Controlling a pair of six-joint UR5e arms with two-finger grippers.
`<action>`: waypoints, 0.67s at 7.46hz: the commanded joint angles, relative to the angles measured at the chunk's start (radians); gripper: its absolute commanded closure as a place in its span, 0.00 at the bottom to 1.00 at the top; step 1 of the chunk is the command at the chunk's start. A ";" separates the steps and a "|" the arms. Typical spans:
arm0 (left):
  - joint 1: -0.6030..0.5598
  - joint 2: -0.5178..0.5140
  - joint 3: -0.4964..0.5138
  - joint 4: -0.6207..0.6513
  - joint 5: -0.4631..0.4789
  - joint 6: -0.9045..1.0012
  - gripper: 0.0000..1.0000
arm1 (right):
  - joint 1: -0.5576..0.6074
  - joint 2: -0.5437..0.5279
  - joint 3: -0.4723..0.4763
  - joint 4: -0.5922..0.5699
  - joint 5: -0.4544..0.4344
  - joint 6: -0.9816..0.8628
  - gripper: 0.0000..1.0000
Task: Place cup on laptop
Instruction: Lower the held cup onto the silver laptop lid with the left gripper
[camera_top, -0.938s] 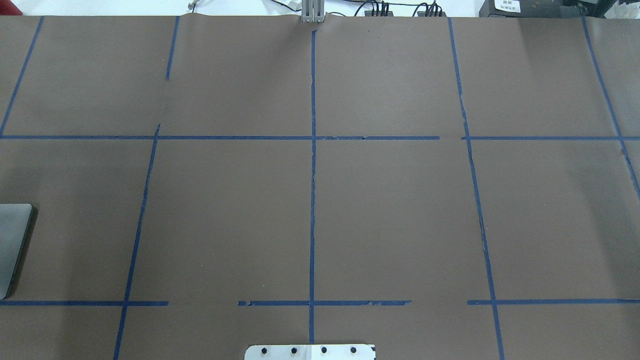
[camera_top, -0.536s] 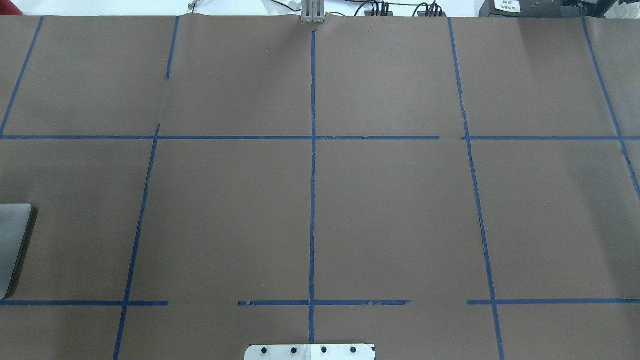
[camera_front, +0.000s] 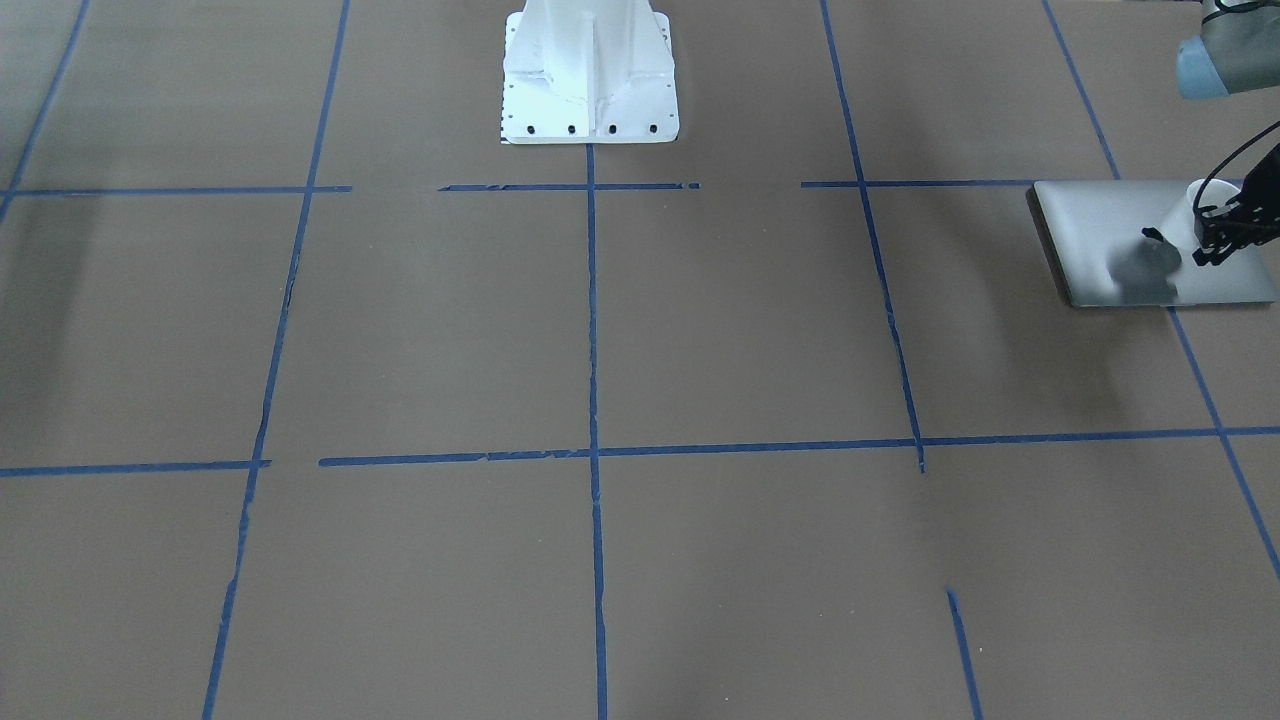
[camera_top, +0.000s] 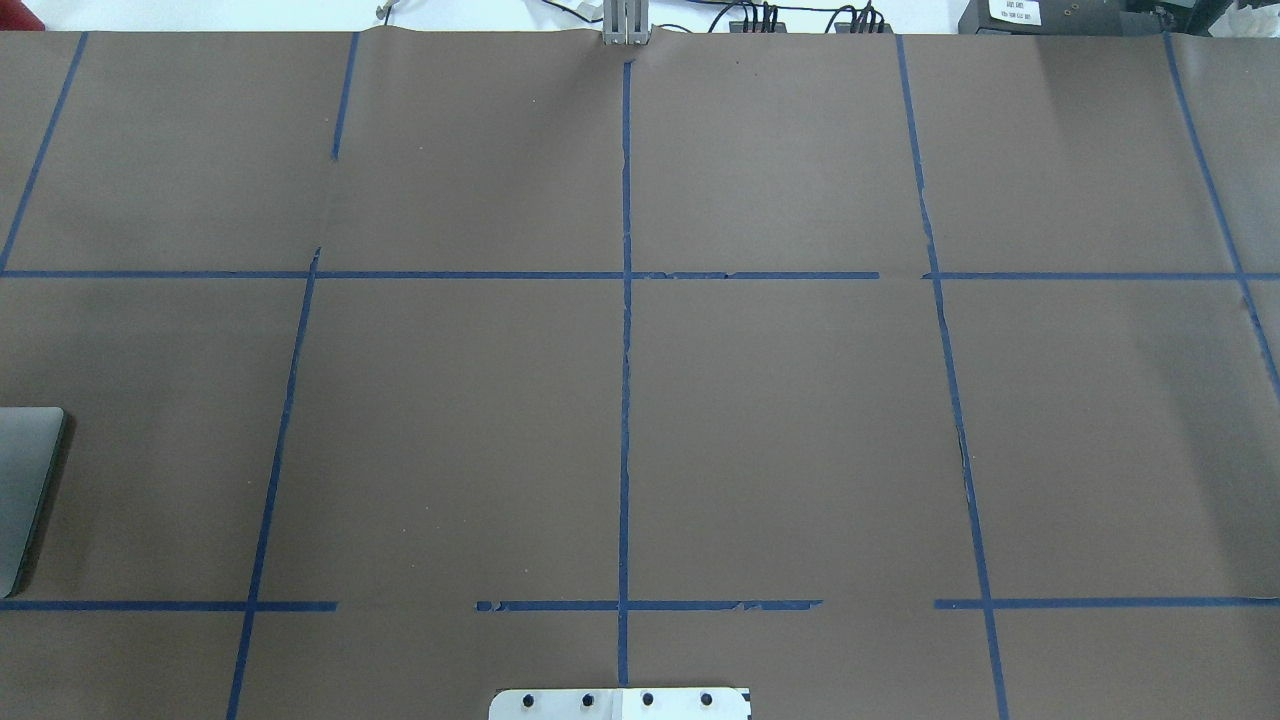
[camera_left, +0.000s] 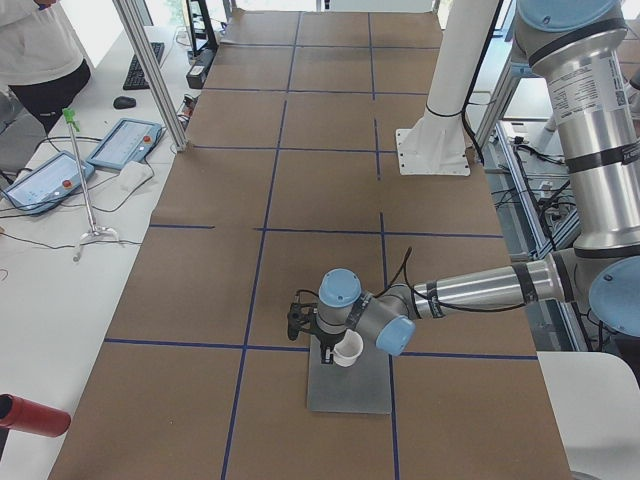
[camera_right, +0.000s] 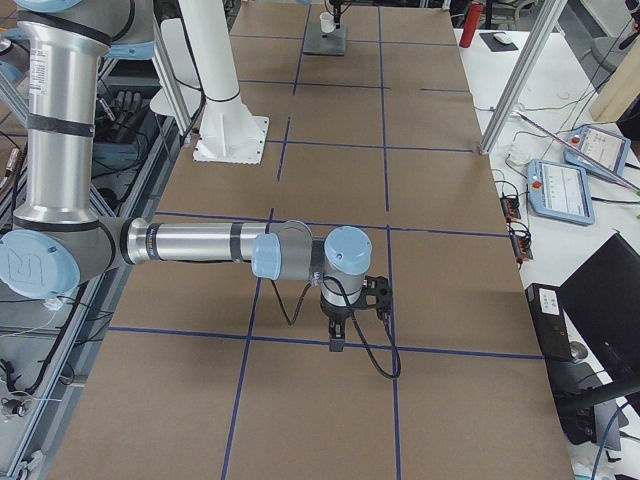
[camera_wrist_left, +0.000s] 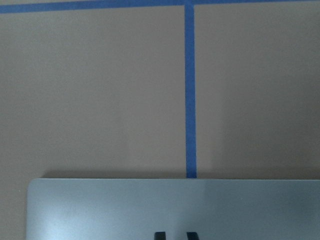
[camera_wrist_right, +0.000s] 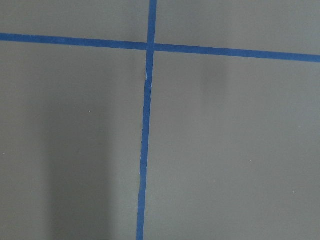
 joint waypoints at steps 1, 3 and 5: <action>0.012 -0.008 0.011 -0.021 -0.032 -0.006 1.00 | 0.000 0.000 0.000 0.000 -0.001 0.000 0.00; 0.012 -0.014 0.011 -0.021 -0.047 -0.019 1.00 | 0.000 0.000 0.000 0.000 0.000 0.000 0.00; 0.013 -0.016 0.014 -0.020 -0.047 -0.019 1.00 | 0.000 0.000 0.000 0.000 0.000 0.000 0.00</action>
